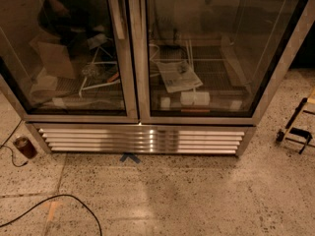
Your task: Pick orange can from middle drawer and place on counter
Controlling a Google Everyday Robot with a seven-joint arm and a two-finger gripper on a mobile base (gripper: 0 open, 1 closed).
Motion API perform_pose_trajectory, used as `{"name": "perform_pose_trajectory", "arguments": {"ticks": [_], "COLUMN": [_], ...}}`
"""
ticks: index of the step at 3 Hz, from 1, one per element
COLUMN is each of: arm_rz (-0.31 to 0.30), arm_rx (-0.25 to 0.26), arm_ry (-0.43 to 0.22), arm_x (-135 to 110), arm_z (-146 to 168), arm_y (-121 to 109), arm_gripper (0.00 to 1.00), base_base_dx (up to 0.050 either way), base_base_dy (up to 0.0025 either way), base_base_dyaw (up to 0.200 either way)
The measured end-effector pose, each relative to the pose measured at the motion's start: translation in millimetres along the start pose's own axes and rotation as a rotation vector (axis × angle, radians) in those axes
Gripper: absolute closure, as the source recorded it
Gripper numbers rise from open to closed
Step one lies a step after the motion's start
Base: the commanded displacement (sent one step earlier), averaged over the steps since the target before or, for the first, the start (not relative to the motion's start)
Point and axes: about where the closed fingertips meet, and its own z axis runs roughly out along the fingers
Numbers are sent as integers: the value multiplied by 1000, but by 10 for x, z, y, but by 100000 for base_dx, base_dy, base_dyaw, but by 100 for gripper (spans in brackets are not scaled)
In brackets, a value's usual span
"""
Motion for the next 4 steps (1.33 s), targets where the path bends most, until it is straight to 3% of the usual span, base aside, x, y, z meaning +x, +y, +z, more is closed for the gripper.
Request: {"name": "perform_pose_trajectory", "arguments": {"ticks": [1, 2, 3, 4], "arm_rz": [17, 4, -28, -51], "arm_rx": [42, 29, -59, -138], "arm_ry": [64, 157, 258, 280], "arm_x": [211, 463, 728, 811], "arm_z": [10, -24, -44, -32], "arm_y": [-166, -172, 61, 262], "arm_gripper": [0, 0, 0, 0], "base_base_dx": [0, 0, 0, 0], "base_base_dy": [0, 0, 0, 0], "base_base_dyaw": [0, 0, 0, 0]}}
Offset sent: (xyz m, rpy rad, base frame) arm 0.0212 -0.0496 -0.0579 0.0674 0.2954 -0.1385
